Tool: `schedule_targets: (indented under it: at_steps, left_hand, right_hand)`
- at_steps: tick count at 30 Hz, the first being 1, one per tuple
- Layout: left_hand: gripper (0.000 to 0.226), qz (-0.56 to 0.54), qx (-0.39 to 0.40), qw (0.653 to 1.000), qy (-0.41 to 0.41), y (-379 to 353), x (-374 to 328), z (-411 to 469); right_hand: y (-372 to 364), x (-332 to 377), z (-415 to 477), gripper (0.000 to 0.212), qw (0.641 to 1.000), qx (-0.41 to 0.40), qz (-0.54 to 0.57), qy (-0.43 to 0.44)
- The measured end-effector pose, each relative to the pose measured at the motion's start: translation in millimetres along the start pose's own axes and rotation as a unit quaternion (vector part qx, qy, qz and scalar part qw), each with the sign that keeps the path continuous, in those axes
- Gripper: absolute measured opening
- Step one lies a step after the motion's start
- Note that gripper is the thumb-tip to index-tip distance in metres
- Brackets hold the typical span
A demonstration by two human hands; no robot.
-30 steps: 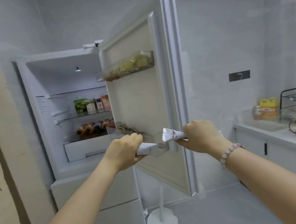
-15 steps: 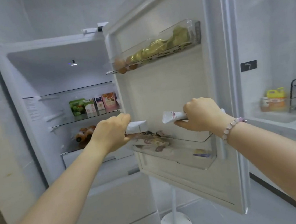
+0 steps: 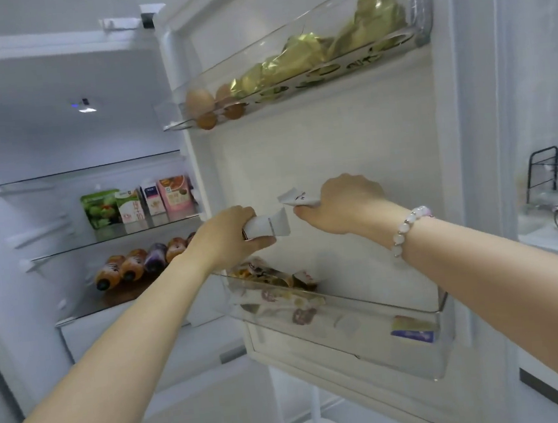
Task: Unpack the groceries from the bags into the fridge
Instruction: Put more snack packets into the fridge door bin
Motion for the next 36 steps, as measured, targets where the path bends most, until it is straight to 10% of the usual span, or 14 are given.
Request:
schedule_targets:
  at_steps: [6,10,19,25,30,36]
  left_hand:
    - [0.047,-0.226,0.248,0.94,0.062,-60.6,-1.9,17.8]
    - [0.02,-0.346,0.254,0.893,0.133,-74.8,2.5,14.2]
    - [0.021,-0.171,0.407,0.897,-0.001,-66.6,9.6,8.8]
    - [0.031,-0.367,0.337,0.866,0.05,-64.4,34.0,4.9]
    - [0.035,-0.563,0.092,0.799,0.193,-35.3,69.4,14.0]
    - [0.038,-0.472,0.024,0.844,0.253,-51.9,81.6,17.0]
  right_hand:
    - [5.1,10.7,19.5,0.042,0.997,-0.067,0.002,0.03]
    - [-4.9,14.1,21.5,0.04,0.995,-0.085,-0.021,0.046]
    - [-21.9,31.8,24.0,0.04,0.996,-0.01,-0.079,0.036]
    - [-50.3,48.0,22.0,0.029,0.989,0.05,-0.13,0.057]
    - [-60.5,58.3,26.2,0.029,0.986,0.043,-0.139,0.076]
    - [-83.1,69.1,29.2,0.028,0.986,0.097,-0.093,0.096]
Point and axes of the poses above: each hand's wrist, its own z-axis towards the middle knuckle, its own y-axis out of the back of the hand, x = y × z, the point moved 4 cm from there along z, towards the middle knuckle, and after that the axes turned 14 degrees about -y, right-handed, at the moved point
